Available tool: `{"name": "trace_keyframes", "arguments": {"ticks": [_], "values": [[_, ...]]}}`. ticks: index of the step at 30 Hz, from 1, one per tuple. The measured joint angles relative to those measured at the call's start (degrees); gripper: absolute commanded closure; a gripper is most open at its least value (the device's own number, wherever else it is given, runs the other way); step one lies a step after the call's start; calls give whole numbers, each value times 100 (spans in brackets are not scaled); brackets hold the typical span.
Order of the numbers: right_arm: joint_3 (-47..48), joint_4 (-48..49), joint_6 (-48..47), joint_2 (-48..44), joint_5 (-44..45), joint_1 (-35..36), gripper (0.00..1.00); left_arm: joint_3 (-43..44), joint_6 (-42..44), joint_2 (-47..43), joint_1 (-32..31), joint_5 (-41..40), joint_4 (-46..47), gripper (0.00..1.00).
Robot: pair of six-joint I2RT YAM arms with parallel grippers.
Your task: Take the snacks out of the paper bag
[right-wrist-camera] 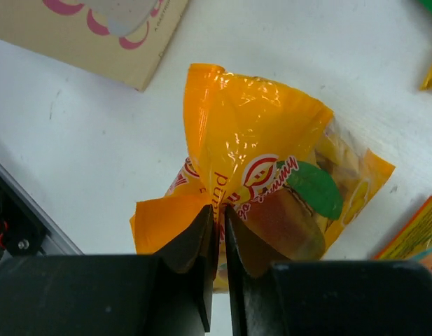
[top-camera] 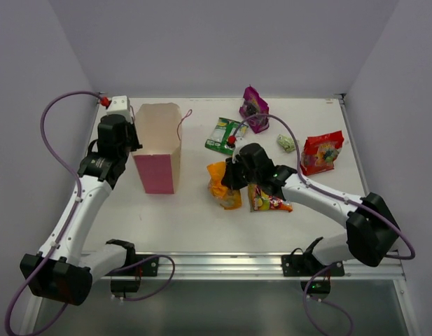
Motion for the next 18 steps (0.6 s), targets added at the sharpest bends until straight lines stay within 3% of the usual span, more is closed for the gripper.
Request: {"name": "trace_keyframes", "arguments": {"ticks": [1,3,4,7,13,18], "values": [[0,155,35,50,-11,9,69,-22,-13,4,22,20,39,100],[4,332,81,92,-15,9,52,-46,-37,48,90,61,103,100],[11,367,79,90,-13,9,39,-48,-66,94,131,83,129,100],[131,323,0,68,-4,24,18,-46,-101,284,293,170,282,100],[861,-422,-234,-514,-57,55,3,74,-127,758,542,398,638,100],[1259,-872,-387,-1615,214,59,1,234,-122,1058,715,522,848,100]]}}
